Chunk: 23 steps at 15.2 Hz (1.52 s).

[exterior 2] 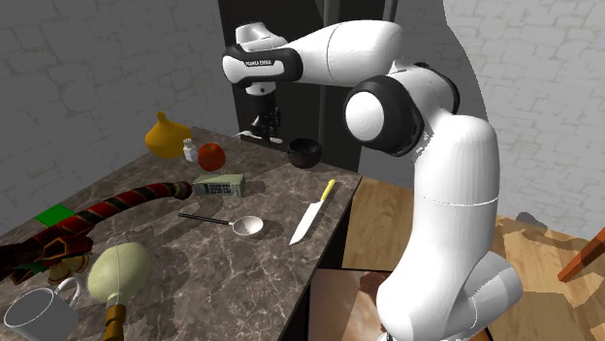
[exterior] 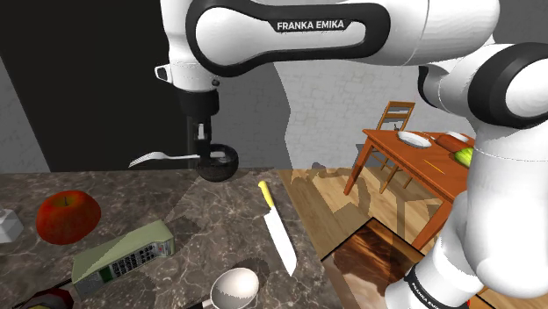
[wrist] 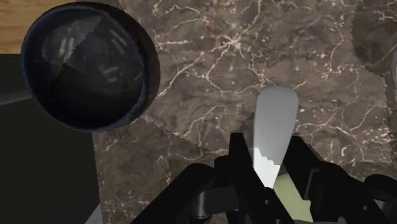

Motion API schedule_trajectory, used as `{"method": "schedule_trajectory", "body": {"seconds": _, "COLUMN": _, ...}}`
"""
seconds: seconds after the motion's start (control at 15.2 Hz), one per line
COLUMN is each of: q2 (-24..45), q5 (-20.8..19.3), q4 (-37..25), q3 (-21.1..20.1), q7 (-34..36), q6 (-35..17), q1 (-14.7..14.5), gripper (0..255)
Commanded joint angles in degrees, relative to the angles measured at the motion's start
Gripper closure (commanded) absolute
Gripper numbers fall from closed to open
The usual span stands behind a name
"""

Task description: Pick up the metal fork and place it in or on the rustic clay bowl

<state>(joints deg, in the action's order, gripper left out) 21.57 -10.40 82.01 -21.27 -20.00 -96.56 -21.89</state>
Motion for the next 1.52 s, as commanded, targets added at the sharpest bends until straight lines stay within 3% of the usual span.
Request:
{"method": "schedule_trajectory", "body": {"seconds": 0.0, "q2": -0.34, "q5": 0.14, "q4": 0.41, "q3": 0.65, "q7": -2.16, "q6": -0.27, "q1": 1.57, "gripper": 255}}
{"method": "schedule_trajectory", "body": {"seconds": 0.86, "q2": 3.65, "q5": -0.43, "q4": -4.68, "q3": 5.62, "q7": -16.97, "q6": -0.50, "q1": 11.24, "gripper": 255}}
{"method": "schedule_trajectory", "body": {"seconds": 1.45, "q2": 4.25, "q5": -0.78, "q4": 1.37, "q3": 5.81, "q7": -16.25, "q6": -7.07, "q1": 11.60, "gripper": 255}}
